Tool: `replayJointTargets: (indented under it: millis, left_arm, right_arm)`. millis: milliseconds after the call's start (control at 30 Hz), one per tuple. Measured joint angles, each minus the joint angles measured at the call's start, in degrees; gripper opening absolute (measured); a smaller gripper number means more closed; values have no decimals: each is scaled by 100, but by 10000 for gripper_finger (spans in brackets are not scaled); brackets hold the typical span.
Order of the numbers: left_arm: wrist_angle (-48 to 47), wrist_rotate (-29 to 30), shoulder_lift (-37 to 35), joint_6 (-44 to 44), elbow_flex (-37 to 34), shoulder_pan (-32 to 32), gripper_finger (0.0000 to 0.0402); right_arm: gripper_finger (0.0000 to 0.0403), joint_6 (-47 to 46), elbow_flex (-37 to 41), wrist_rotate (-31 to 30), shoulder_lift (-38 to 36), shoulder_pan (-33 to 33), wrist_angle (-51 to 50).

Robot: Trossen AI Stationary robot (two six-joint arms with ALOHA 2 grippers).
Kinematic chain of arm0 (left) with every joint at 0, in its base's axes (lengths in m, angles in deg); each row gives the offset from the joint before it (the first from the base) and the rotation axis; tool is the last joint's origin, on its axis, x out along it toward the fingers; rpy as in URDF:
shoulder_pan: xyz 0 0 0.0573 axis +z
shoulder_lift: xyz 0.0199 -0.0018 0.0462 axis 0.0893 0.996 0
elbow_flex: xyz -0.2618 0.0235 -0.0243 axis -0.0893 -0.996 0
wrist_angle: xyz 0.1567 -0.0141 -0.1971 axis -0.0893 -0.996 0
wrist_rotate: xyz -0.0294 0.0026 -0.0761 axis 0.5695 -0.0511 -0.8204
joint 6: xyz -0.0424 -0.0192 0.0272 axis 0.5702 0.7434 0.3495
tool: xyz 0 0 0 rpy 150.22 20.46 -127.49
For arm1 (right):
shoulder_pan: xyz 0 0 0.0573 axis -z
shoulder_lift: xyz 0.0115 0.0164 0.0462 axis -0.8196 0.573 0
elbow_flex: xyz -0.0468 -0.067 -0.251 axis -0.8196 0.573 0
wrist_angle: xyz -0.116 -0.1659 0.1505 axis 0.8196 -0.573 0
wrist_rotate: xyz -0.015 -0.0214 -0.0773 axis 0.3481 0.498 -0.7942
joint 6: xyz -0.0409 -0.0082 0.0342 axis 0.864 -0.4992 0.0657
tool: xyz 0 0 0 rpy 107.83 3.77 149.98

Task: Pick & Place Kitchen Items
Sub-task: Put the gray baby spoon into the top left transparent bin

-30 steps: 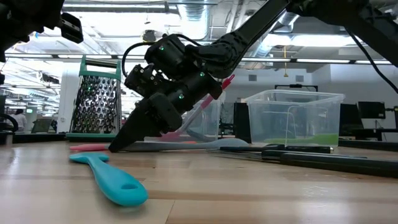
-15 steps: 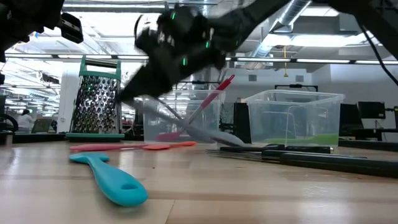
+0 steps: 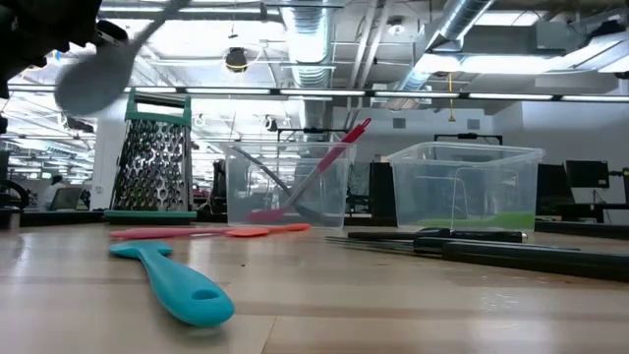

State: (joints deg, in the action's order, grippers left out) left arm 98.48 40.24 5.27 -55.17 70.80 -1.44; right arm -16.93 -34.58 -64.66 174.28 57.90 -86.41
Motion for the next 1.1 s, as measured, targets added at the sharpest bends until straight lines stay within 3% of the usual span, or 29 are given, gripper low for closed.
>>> replayJointTargets:
  millis: [233,733,1100]
  left_arm:
    - [-2,-2,0,0,-1,0,8]
    - [-1,-1,0,0,-1,0,8]
    - [-1,0,0,0,-1,0,8]
  right_arm:
    - [6,96,-5,-693,-235,69,-547]
    - [1,148,-1,-887,-239,113,-504]
    - [0,364,6,-1583,-704,321,-505]
